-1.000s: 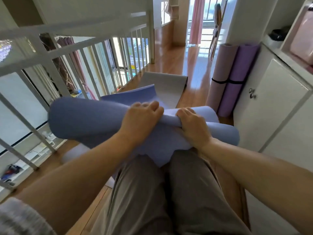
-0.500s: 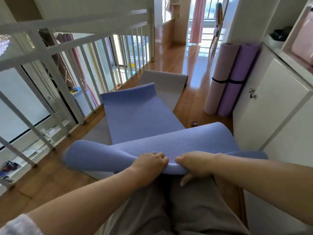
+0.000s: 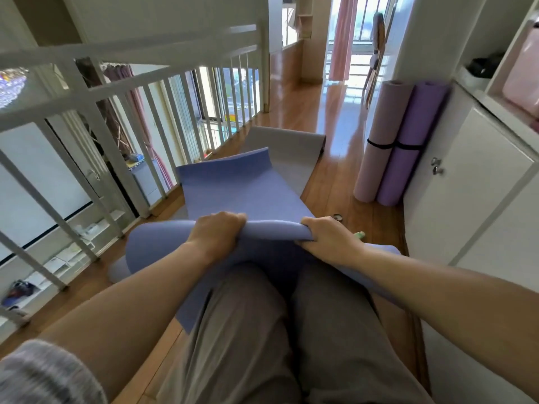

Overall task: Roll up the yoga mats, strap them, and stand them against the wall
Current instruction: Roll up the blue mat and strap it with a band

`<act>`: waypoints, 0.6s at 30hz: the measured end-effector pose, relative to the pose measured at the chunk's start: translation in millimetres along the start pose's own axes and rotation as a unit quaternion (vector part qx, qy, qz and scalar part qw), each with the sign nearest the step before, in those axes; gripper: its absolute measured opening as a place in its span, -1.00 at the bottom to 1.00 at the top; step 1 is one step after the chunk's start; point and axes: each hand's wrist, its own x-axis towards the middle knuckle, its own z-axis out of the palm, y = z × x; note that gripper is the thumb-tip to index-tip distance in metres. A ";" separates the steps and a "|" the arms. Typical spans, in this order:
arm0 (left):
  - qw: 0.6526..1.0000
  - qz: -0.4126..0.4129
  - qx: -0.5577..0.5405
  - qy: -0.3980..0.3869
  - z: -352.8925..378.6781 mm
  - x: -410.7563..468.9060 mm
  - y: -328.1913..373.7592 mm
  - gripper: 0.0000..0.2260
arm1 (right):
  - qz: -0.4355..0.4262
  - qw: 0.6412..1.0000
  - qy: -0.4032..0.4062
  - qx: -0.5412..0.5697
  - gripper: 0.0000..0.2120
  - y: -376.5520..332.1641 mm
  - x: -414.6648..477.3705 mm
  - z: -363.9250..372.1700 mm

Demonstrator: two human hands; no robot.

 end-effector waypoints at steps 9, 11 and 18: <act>0.904 0.144 0.135 0.378 -88.0 11.9 -9.5 -0.89 | -0.085 0.976 0.186 0.076 -0.87 -14.4 29.6 -21.8; 0.958 0.147 0.133 0.206 -56.9 -11.6 7.4 -0.85 | -0.060 0.997 -0.039 0.039 -0.87 -8.6 15.7 -16.9; 0.980 0.085 0.035 -0.175 24.8 -61.2 38.7 -0.74 | -0.016 0.939 -0.331 -0.098 -0.66 -15.0 -16.1 22.6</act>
